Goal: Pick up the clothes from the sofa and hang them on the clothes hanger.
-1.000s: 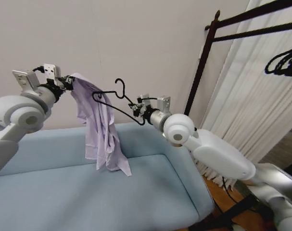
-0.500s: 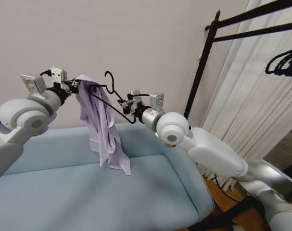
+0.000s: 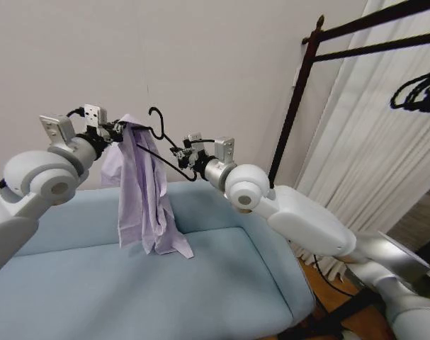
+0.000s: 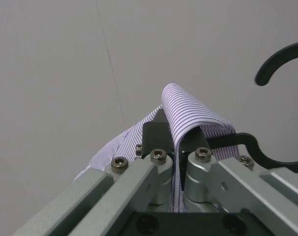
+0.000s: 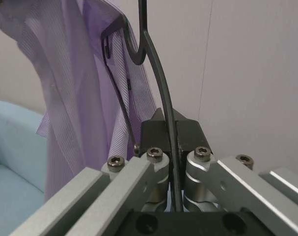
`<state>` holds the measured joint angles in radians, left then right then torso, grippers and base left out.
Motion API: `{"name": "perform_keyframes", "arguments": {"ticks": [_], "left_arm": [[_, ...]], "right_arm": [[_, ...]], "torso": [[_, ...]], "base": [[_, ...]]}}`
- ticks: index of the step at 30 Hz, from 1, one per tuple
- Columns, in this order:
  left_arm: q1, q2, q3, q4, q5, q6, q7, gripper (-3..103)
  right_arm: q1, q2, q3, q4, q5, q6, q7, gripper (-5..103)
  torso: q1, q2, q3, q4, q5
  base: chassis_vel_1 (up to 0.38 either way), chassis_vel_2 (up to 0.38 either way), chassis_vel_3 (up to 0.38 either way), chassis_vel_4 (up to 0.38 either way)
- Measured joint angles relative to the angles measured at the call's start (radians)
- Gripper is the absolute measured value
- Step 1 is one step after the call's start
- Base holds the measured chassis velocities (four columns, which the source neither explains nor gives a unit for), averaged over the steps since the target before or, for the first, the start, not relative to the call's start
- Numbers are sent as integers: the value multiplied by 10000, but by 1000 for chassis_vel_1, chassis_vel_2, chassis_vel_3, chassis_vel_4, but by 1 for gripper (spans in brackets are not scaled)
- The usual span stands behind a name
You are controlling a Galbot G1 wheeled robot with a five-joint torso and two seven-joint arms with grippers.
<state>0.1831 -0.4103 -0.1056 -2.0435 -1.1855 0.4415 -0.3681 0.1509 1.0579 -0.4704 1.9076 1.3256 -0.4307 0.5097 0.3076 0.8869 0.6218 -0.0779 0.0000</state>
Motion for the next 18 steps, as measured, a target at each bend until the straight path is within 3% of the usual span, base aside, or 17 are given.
{"name": "perform_keyframes", "arguments": {"ticks": [7, 18], "left_arm": [[34, 164, -107, -223, -71, -112, 70, 1], [409, 225, -290, -265, -27, -233, 87, 1]], "right_arm": [[49, 382, 172, -408, 1, 207, -6, 2], [558, 204, 560, -707, 14, 187, -195, 2]], "torso": [[0, 0, 0, 3, -1], [0, 0, 0, 1, 0]], "base": [[0, 0, 0, 0], [0, 0, 0, 0]]}}
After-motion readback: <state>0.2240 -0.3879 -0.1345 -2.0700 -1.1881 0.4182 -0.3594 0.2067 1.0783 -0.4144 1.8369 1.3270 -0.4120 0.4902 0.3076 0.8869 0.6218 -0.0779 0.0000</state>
